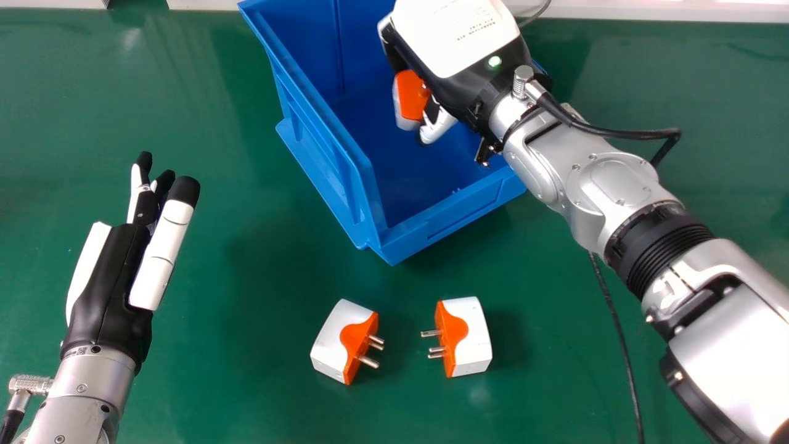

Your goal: Pick all objects and put in blue box

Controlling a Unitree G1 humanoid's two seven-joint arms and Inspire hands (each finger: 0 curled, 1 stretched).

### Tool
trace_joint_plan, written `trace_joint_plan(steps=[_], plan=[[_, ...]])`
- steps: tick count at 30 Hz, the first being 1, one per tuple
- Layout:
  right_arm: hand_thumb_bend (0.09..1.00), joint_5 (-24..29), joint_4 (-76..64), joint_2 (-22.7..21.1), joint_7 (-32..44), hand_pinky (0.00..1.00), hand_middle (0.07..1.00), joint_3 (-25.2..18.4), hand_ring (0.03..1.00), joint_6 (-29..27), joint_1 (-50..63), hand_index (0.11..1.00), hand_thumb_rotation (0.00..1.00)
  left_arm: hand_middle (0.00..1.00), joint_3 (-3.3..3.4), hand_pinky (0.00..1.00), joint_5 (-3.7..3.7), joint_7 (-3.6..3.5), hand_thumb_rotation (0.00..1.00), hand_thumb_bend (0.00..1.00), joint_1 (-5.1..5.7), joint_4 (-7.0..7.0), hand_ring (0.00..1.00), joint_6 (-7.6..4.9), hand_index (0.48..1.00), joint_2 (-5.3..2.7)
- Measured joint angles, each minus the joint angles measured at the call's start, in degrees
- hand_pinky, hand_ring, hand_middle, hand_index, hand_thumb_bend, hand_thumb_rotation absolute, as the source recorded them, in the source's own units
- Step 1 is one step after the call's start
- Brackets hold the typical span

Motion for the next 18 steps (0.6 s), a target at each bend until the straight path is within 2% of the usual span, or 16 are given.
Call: trace_joint_plan(steps=[1,3,4,5,9,18], plan=[[0.602,-0.03,-0.76,-0.03,0.86,0.68,0.813,0.30,0.795,0.82,0.27,0.784,0.66,1.00,-0.01,1.00,-0.01,0.03,1.00,0.78,0.00,0.00,1.00,0.00,1.000,0.00],[0.624,-0.07,-2.16,-0.09,2.65,0.77,0.880,0.99,0.869,2.22,0.91,0.862,0.73,1.00,-0.03,1.00,-0.02,0.04,1.00,0.78,0.00,0.00,1.00,0.01,1.000,0.00],[0.644,-0.12,-2.91,-0.14,3.54,0.87,0.939,1.32,0.933,2.89,1.26,0.929,0.82,1.00,-0.03,1.00,-0.02,0.05,1.00,0.77,0.00,0.00,1.00,0.00,1.000,0.00],[0.652,-0.15,-3.70,-0.21,4.21,0.91,0.961,1.55,0.957,3.53,1.59,0.955,0.86,1.00,-0.04,1.00,-0.02,0.04,1.00,0.77,0.00,0.00,1.00,0.00,1.000,0.00],[0.670,-0.30,-5.63,-0.79,4.72,0.99,0.994,2.40,0.993,4.84,2.31,0.993,0.94,1.00,-0.13,1.00,-0.01,0.05,1.00,0.77,-0.02,0.00,1.00,0.00,1.000,0.00],[0.662,0.19,-11.13,-2.12,5.21,1.00,1.000,2.12,1.000,6.78,5.02,1.000,0.96,1.00,-0.32,1.00,0.12,0.05,1.00,0.79,-0.12,0.16,1.00,-0.09,1.000,0.01]])
